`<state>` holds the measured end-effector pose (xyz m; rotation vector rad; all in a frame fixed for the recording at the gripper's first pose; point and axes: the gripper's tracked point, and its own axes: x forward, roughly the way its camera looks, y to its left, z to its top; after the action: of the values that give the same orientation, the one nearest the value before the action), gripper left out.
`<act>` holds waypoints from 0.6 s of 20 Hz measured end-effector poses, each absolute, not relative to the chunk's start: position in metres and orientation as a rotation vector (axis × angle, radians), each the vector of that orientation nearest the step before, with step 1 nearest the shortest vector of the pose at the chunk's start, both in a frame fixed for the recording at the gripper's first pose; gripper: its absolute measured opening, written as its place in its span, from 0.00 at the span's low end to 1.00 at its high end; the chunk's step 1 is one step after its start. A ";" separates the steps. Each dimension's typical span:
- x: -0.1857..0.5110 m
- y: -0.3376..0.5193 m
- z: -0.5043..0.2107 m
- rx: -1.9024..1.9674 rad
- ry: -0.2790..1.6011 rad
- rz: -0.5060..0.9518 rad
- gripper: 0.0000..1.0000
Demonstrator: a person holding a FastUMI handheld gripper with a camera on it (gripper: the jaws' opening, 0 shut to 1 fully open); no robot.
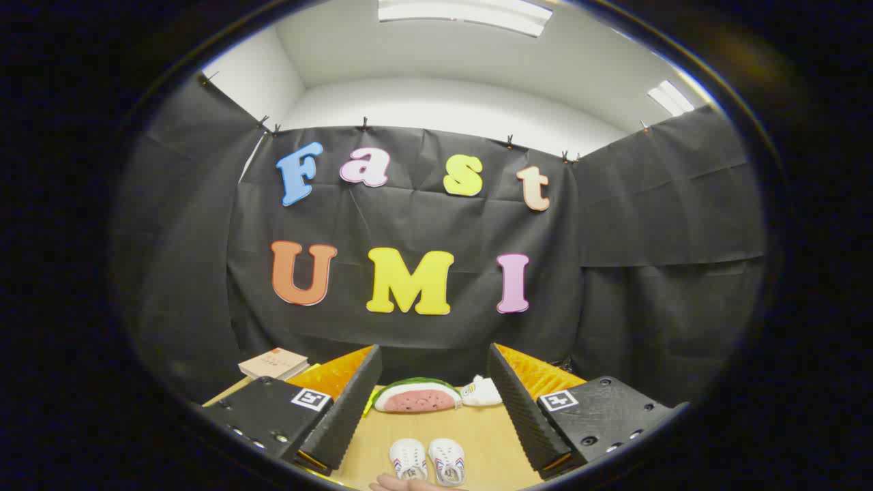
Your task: Open the storage box then place both shoes into the box .Put the left shoe in first, then the right shoe, with the right side of both shoes facing outward in a uniform manner.
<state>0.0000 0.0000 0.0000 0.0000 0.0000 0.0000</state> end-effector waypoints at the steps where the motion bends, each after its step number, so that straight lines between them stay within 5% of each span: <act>1: -0.001 -0.001 -0.001 0.000 0.002 0.004 0.95; 12: -0.018 -0.006 -0.007 -0.003 0.016 0.058 0.95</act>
<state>-0.0181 -0.0061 -0.0071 -0.0026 0.0155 0.0585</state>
